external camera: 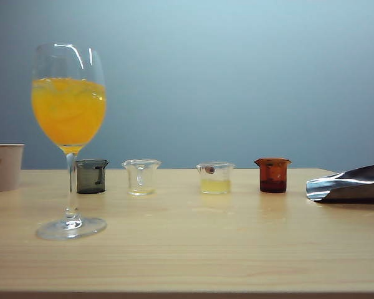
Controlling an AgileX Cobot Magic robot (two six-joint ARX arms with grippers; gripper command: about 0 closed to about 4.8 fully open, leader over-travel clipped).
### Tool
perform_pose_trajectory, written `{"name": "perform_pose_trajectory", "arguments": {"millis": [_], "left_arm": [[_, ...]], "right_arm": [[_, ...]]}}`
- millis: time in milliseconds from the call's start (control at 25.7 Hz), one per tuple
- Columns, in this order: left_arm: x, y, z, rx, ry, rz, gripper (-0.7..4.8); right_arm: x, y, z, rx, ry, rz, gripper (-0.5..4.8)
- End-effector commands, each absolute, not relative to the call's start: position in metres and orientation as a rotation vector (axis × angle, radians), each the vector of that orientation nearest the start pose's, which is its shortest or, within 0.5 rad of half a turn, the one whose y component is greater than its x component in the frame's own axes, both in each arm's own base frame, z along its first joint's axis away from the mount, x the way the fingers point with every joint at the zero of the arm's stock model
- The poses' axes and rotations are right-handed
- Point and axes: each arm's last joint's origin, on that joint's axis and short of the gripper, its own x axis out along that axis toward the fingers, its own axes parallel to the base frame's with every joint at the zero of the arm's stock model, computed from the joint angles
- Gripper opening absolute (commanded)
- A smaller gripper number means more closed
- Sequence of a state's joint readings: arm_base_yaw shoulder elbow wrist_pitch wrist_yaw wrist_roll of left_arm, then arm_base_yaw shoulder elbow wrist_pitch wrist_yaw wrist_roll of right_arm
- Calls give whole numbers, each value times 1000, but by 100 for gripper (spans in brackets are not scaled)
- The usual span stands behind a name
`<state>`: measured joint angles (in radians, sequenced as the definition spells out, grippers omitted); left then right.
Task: Pick up the third measuring cup from the left, pour the pineapple juice inside into the goblet, and finally put the measuring cup back in its original place.
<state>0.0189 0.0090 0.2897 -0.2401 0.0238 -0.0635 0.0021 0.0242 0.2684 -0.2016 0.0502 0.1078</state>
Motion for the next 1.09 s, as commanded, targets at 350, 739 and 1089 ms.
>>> {"name": "perform_pose_trajectory", "arguments": {"millis": [350, 739, 1089], "left_arm": [[68, 0, 319, -32, -40, -17, -5], [111, -8, 395, -5, 121, -228, -5], [143, -41, 377, 72, 293, -380, -5]], "right_arm": [[88, 6, 320, 44, -17, 31, -3], [148, 59, 316, 102, 100, 202, -3], [193, 132, 255, 87, 165, 329, -3]]}}
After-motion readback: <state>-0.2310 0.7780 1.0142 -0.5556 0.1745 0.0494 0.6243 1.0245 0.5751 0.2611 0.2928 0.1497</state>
